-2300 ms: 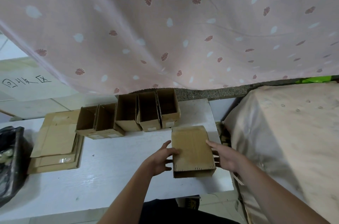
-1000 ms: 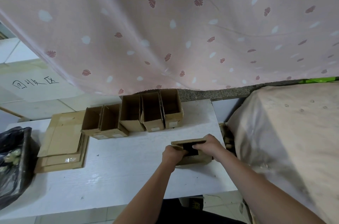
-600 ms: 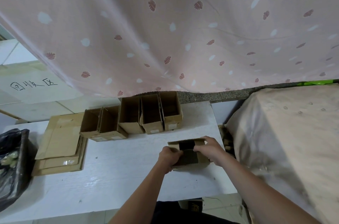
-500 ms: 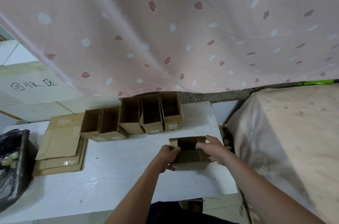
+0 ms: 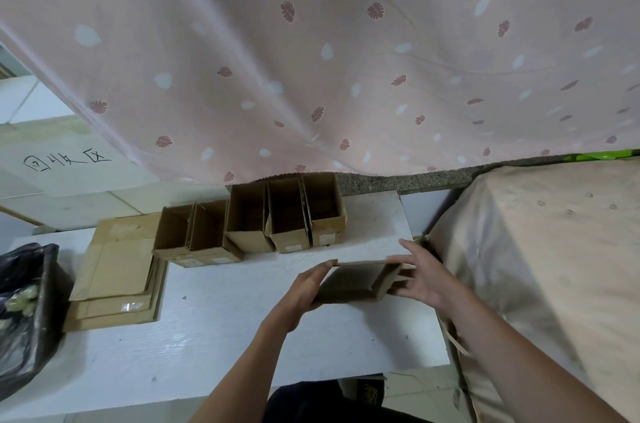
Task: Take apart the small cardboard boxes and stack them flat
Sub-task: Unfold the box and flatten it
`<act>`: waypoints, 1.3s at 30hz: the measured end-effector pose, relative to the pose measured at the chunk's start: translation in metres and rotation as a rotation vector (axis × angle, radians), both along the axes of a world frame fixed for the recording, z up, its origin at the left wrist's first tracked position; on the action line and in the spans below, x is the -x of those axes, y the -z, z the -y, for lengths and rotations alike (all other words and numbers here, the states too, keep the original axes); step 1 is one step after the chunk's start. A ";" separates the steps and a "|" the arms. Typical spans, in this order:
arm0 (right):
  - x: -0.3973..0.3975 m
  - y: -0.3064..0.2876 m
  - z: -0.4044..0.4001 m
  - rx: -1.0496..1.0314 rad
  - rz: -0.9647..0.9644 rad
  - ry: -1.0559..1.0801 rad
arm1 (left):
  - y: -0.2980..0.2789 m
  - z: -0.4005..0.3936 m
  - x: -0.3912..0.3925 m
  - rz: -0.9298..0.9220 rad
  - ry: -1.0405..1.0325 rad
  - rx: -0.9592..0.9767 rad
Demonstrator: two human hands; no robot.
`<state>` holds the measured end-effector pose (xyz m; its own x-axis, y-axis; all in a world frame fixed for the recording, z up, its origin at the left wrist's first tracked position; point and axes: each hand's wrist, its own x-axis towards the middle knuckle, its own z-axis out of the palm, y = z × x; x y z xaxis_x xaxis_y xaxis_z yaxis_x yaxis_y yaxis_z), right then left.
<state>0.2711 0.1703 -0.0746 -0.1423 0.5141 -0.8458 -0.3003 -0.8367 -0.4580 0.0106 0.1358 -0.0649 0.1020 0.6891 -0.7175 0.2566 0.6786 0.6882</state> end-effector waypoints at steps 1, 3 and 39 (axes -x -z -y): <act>-0.003 0.004 0.001 0.014 0.036 0.014 | 0.004 0.002 0.000 -0.037 0.023 -0.021; -0.008 0.013 0.004 0.025 0.119 0.005 | 0.014 0.008 0.000 -0.125 0.142 -0.088; 0.051 0.174 0.064 -0.801 1.465 -1.004 | 0.189 0.036 -0.058 -0.913 0.565 -0.582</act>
<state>0.2204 0.1059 -0.2490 -0.0983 0.9722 -0.2124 0.9833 0.0621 -0.1711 0.0685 0.1001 -0.2543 0.1108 0.9532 -0.2812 0.9638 -0.0340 0.2644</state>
